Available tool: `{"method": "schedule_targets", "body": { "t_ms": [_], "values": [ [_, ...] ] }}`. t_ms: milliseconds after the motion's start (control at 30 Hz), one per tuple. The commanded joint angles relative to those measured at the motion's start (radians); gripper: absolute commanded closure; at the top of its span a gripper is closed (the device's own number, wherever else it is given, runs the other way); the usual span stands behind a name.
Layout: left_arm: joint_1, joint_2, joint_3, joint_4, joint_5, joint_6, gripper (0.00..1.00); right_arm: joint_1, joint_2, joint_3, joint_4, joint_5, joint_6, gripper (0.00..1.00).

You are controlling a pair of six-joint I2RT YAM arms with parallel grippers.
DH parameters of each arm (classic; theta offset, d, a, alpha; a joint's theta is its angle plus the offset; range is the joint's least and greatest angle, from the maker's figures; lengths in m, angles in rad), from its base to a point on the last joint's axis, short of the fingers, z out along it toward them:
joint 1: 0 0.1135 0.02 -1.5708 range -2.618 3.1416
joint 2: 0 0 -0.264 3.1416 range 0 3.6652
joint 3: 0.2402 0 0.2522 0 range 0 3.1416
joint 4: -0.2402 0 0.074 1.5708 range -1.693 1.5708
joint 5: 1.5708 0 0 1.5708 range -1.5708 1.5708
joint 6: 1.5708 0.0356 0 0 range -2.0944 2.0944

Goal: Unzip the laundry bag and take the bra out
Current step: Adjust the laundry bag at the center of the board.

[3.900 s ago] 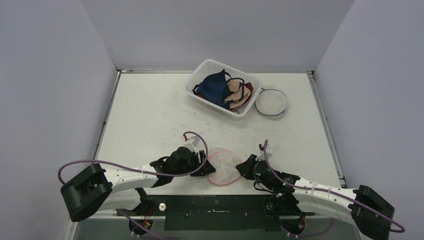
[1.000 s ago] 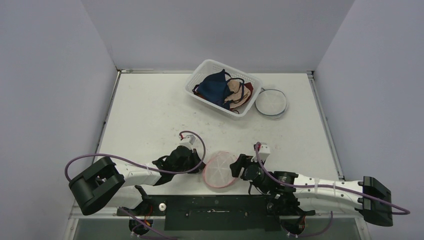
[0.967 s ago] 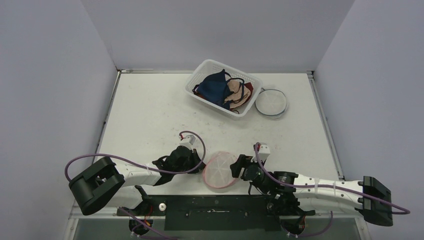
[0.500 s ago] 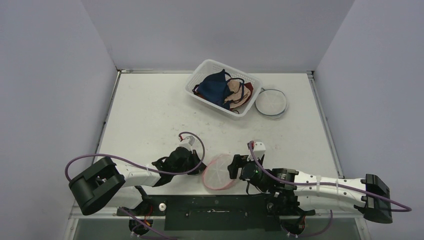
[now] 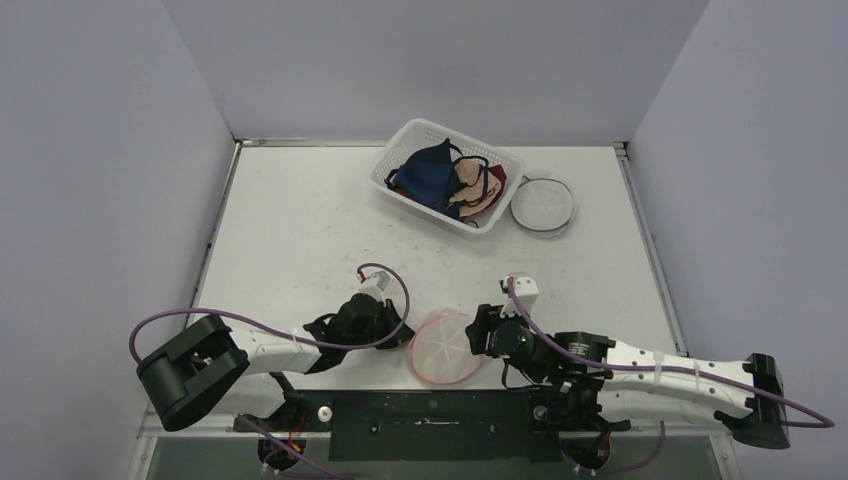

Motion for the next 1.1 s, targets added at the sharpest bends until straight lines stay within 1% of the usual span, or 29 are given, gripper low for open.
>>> {"method": "schedule_targets", "body": {
  "t_ms": [0, 67, 133, 167, 233, 400, 500, 600, 800, 933, 1067],
  "values": [
    [-0.008, -0.005, 0.002, 0.072, 0.014, -0.016, 1.0, 0.008, -0.152, -0.089, 0.23, -0.032, -0.012, 0.55],
    [-0.01, 0.003, -0.002, 0.089, 0.016, -0.022, 1.0, -0.002, -0.19, -0.165, 0.367, -0.102, -0.003, 0.69],
    [-0.012, 0.012, -0.005, 0.106, 0.018, -0.029, 1.0, -0.021, -0.184, -0.224, 0.471, -0.166, 0.019, 0.79],
    [-0.013, 0.017, -0.008, 0.117, 0.021, -0.032, 1.0, -0.027, -0.17, -0.249, 0.515, -0.194, 0.031, 0.83],
    [-0.016, 0.031, -0.011, 0.135, 0.028, -0.038, 1.0, -0.032, -0.134, -0.296, 0.613, -0.239, 0.06, 0.88],
    [-0.02, 0.05, -0.019, 0.166, 0.031, -0.052, 1.0, -0.037, -0.035, -0.365, 0.746, -0.256, 0.093, 0.93],
    [-0.024, 0.067, -0.021, 0.182, 0.034, -0.059, 1.0, -0.072, 0.019, -0.407, 0.845, -0.27, 0.109, 0.95],
    [-0.032, 0.087, -0.021, 0.206, 0.039, -0.066, 1.0, -0.129, 0.093, -0.435, 0.942, -0.307, 0.118, 0.95],
    [-0.035, 0.093, -0.021, 0.207, 0.039, -0.068, 1.0, -0.144, 0.268, -0.448, 1.064, -0.317, 0.128, 0.95],
    [-0.035, 0.037, -0.023, 0.15, 0.016, -0.062, 1.0, -0.144, 0.31, -0.477, 1.084, -0.292, 0.147, 0.95],
    [-0.033, -0.074, -0.009, -0.002, -0.049, -0.046, 1.0, -0.14, 0.299, -0.478, 1.043, -0.268, 0.149, 0.95]
  ]
}}
